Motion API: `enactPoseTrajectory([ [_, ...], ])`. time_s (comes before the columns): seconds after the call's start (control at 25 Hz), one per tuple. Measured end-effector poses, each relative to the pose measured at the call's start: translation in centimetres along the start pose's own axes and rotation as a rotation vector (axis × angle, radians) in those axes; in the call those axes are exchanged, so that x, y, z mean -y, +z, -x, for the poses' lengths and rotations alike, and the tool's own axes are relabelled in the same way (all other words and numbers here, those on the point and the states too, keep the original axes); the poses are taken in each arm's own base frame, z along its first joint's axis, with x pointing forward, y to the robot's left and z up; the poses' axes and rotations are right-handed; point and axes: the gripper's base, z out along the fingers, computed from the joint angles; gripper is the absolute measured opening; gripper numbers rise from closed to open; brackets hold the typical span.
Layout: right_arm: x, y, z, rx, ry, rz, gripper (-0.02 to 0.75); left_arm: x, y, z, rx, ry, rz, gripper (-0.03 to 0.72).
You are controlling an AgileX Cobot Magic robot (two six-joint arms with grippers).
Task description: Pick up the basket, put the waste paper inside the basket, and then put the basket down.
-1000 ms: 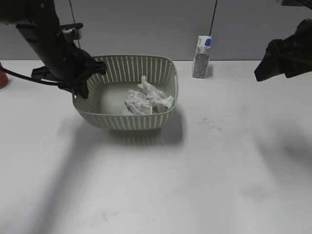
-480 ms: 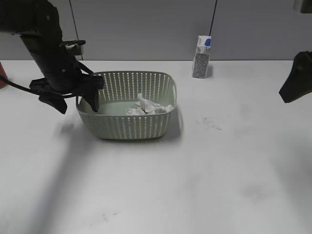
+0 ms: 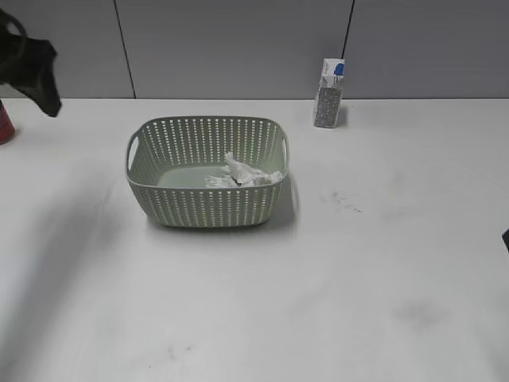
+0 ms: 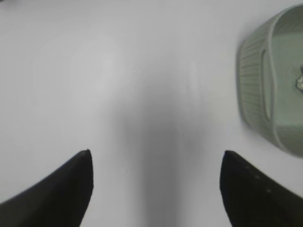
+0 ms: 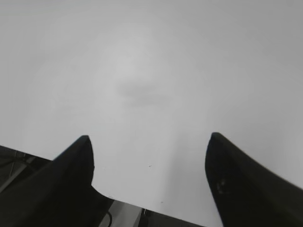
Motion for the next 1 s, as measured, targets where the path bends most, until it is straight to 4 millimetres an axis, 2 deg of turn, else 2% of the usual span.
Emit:
enactPoseTrajectory([
  [0.12, -0.2, -0.4, -2.7, 0.102, 0.008, -0.019, 0.582, -2.1, -2.6, -1.1, 0.003, -0.022, 0.017, 0.608],
  [0.2, -0.3, -0.4, -4.5, 0.157, 0.010, -0.029, 0.582, -2.7, -4.0, -2.3, 0.024, -0.036, 0.027, 0.594],
  [0.36, -0.4, -0.3, -7.9, 0.255, 0.014, -0.040, 0.582, -1.9, -6.4, -5.9, 0.108, -0.027, 0.033, 0.586],
  [0.6, -1.0, -2.8, -9.4, 0.469, -0.010, -0.055, 0.582, -0.6, -8.3, -13.8, 0.190, -0.013, 0.038, 0.582],
  [1.0, -1.8, -6.1, -12.8, 0.664, -0.049, -0.067, 0.582, 0.6, -8.9, -26.3, 0.409, 0.029, 0.053, 0.582],
])
